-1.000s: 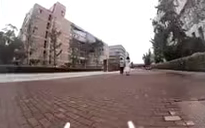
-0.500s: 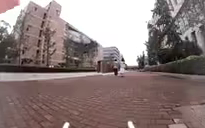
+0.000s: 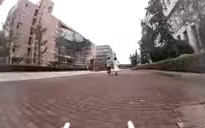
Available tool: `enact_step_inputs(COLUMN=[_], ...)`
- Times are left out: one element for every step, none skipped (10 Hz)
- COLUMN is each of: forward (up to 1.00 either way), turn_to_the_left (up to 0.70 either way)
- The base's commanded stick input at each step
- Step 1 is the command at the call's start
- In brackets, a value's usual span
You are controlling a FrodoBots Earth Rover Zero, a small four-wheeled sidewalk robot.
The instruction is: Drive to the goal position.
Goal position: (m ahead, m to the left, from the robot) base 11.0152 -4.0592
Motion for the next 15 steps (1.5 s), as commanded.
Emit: enact_step_inputs(forward=[0.45,0.45,0.45,0.45,0.45,0.45,0.45,0.45,0.45,0.45,0.45,0.45,0.45,0.45,0.45], turn_to_the_left=[0.0,0.0,0.0,0.0,0.0,0.0,0.0,0.0,0.0,0.0,0.0,0.0,0.0,0.0,0.0])
